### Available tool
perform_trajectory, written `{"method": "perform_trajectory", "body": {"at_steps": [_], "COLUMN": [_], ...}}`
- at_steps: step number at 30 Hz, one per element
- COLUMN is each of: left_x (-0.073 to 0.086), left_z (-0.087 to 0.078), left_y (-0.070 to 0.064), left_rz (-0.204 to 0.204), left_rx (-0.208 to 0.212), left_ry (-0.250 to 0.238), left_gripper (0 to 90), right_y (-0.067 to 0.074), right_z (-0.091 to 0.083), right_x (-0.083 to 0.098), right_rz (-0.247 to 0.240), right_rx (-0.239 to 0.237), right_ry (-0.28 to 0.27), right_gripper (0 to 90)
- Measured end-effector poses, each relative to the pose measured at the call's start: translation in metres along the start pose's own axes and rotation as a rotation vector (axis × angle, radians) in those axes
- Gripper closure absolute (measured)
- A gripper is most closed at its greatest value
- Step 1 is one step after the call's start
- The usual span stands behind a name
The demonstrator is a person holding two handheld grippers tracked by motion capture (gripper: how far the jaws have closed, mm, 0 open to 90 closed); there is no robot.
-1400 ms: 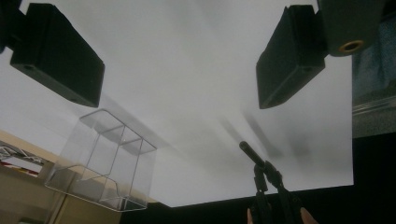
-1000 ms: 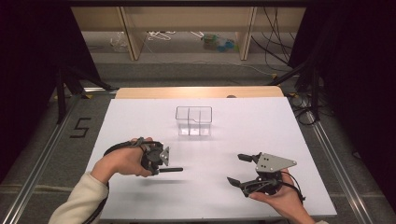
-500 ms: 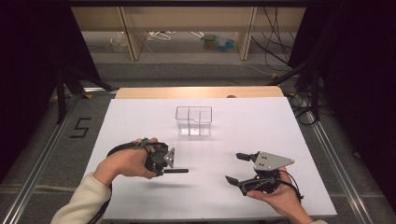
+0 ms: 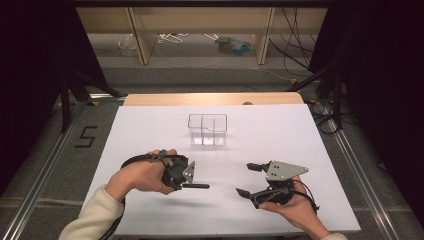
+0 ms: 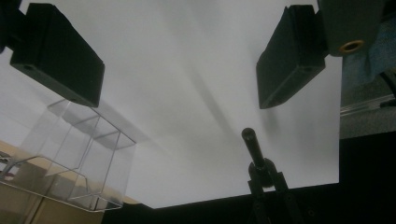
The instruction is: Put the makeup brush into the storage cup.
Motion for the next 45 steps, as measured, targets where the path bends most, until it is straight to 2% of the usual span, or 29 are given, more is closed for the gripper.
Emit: {"method": "perform_trajectory", "body": {"at_steps": [6, 7, 9, 17, 19, 20, 21, 24, 25, 27, 30, 32, 34, 35, 36, 38, 39, 45], "left_x": [-0.008, -0.009, -0.011, -0.018, -0.019, -0.02, -0.02, -0.023, -0.024, -0.026, -0.029, -0.03, -0.031, -0.032, -0.033, -0.035, -0.035, -0.038], "left_z": [0.002, 0.002, 0.002, -0.002, -0.002, -0.002, -0.001, -0.001, -0.001, -0.002, -0.001, -0.001, -0.001, -0.001, -0.001, -0.001, -0.001, -0.001], "left_y": [0.002, 0.002, 0.002, 0.003, 0.004, 0.004, 0.004, 0.004, 0.004, 0.004, 0.004, 0.004, 0.005, 0.005, 0.005, 0.005, 0.005, 0.005], "left_rz": [0.014, 0.021, 0.019, 0.029, 0.034, 0.034, 0.036, 0.044, 0.048, 0.052, 0.058, 0.061, 0.067, 0.067, 0.071, 0.075, 0.077, 0.078], "left_rx": [0.003, -0.001, 0.002, -0.009, -0.014, -0.014, -0.014, -0.016, -0.017, -0.021, -0.019, -0.022, -0.024, -0.024, -0.024, -0.025, -0.025, -0.024], "left_ry": [-0.009, -0.003, -0.006, -0.017, -0.016, -0.018, -0.016, -0.018, -0.017, -0.021, -0.024, -0.027, -0.027, -0.029, -0.03, -0.028, -0.029, -0.035], "left_gripper": [77.0, 77.0, 77.1, 77.0, 77.0, 77.0, 77.0, 77.0, 77.0, 77.0, 77.0, 77.0, 77.0, 77.0, 77.0, 77.0, 77.0, 77.0], "right_y": [0.005, 0.007, 0.009, 0.013, 0.013, 0.014, 0.014, 0.017, 0.018, 0.018, 0.019, 0.019, 0.019, 0.019, 0.019, 0.019, 0.018, 0.018], "right_z": [0.013, 0.017, 0.019, 0.028, 0.029, 0.032, 0.032, 0.038, 0.041, 0.043, 0.045, 0.048, 0.049, 0.05, 0.05, 0.053, 0.052, 0.055], "right_x": [-0.004, -0.004, -0.006, -0.008, -0.008, -0.008, -0.008, -0.008, -0.008, -0.008, -0.008, -0.008, -0.008, -0.007, -0.007, -0.006, -0.007, -0.006], "right_rz": [-0.003, -0.002, -0.008, -0.011, -0.012, -0.009, -0.011, -0.015, -0.025, -0.027, -0.033, -0.036, -0.038, -0.046, -0.048, -0.049, -0.053, -0.046], "right_rx": [-0.045, -0.042, -0.048, -0.062, -0.074, -0.073, -0.087, -0.092, -0.098, -0.096, -0.103, -0.104, -0.114, -0.107, -0.118, -0.114, -0.123, -0.133], "right_ry": [0.006, -0.007, 0.013, 0.001, 0.022, 0.006, 0.025, 0.026, 0.047, 0.042, 0.063, 0.054, 0.078, 0.072, 0.094, 0.082, 0.097, 0.103], "right_gripper": [16.4, 16.4, 16.4, 16.8, 17.3, 18.0, 18.4, 20.7, 24.1, 24.9, 26.6, 28.6, 32.8, 33.7, 34.3, 35.5, 36.5, 43.7]}}
Point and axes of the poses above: each handheld gripper's, and its own axes: z roughly forward along the jaws, x roughly out of its underside, y roughly to its left, the point moved 2 cm from there along z, roughly forward along the jaws, and after that the axes turned 9 degrees about z, right-handed, at the moved point
